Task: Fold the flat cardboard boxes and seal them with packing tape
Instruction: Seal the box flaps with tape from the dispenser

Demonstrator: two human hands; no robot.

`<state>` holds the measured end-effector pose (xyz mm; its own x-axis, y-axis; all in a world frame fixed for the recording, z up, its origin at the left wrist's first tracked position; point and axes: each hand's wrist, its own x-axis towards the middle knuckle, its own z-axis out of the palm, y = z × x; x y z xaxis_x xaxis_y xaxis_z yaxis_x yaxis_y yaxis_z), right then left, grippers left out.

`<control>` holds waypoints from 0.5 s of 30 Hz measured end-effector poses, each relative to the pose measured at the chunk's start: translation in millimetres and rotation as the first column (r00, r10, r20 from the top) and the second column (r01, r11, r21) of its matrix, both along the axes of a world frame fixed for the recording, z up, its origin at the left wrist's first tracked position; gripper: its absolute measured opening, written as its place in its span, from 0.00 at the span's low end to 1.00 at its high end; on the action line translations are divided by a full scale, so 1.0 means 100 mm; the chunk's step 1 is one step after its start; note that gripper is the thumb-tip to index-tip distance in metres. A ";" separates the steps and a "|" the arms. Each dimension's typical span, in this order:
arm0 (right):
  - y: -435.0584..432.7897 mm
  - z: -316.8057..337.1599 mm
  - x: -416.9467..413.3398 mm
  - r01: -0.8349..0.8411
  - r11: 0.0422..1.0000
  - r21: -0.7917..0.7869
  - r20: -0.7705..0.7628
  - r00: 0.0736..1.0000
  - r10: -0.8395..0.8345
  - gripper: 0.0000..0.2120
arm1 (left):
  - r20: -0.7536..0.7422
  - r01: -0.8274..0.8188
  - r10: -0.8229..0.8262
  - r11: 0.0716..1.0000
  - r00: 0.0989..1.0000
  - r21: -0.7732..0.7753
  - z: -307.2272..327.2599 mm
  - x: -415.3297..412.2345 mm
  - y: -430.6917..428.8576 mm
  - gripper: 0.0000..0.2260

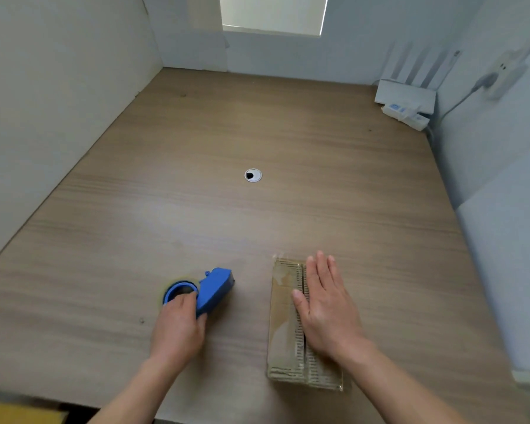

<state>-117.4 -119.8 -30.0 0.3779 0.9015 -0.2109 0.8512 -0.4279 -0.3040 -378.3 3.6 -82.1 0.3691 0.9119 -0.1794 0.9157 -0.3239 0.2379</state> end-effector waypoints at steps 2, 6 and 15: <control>-0.01 -0.01 0.01 0.012 1.000 0.018 -0.030 0.999 -0.011 0.41 | 0.187 -0.082 0.068 0.994 0.980 0.066 0.20 0.13 -0.02 0.16; -0.01 -0.01 0.01 0.030 0.998 0.055 -0.102 0.994 -0.024 0.39 | 0.593 0.034 -0.003 0.999 0.806 -0.041 0.77 0.80 -0.25 0.27; -0.05 -0.13 0.08 0.140 0.967 0.212 -0.315 0.947 -0.068 0.36 | 0.557 0.065 0.343 0.808 0.757 -0.585 0.49 1.54 -0.44 0.32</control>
